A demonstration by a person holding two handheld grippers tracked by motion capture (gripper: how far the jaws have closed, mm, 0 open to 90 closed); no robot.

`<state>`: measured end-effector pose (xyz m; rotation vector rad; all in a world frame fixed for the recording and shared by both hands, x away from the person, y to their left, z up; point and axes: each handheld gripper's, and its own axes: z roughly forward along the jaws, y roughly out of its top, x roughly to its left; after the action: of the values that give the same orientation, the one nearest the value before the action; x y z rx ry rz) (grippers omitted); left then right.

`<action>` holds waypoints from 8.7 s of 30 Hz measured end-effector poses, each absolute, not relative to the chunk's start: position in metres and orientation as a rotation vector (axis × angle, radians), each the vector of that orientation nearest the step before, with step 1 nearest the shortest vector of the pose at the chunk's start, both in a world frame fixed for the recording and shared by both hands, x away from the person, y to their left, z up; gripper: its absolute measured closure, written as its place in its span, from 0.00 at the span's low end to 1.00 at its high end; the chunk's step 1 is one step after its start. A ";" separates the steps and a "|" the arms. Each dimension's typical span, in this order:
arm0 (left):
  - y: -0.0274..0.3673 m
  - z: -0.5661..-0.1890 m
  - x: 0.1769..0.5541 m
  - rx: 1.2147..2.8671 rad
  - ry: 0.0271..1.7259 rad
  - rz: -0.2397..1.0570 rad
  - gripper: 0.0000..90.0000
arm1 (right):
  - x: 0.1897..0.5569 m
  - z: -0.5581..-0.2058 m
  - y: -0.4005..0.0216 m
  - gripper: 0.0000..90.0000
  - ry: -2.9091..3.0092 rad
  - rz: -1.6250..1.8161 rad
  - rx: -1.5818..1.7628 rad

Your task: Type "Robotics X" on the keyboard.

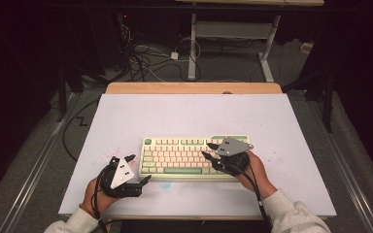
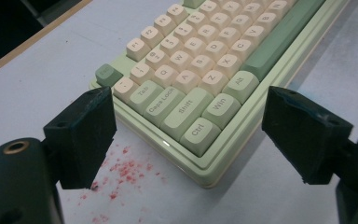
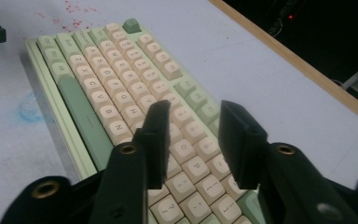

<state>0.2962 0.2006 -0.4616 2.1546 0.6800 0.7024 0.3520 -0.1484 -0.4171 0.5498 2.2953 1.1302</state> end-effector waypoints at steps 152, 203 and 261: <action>0.165 -0.445 0.322 2.134 0.607 0.786 0.20 | 0.303 -0.434 -0.235 0.99 2.257 1.156 0.633; 0.189 -0.470 0.297 2.177 0.670 0.704 0.18 | 0.391 -0.448 -0.102 1.00 2.482 0.915 0.559; 0.193 -0.464 0.298 2.176 0.704 0.713 0.18 | 0.350 -0.409 -0.152 0.28 2.191 1.211 0.605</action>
<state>0.2977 0.1933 -0.4644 2.1756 0.7038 0.7127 0.3504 -0.1516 -0.4092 0.6048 2.1912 1.2109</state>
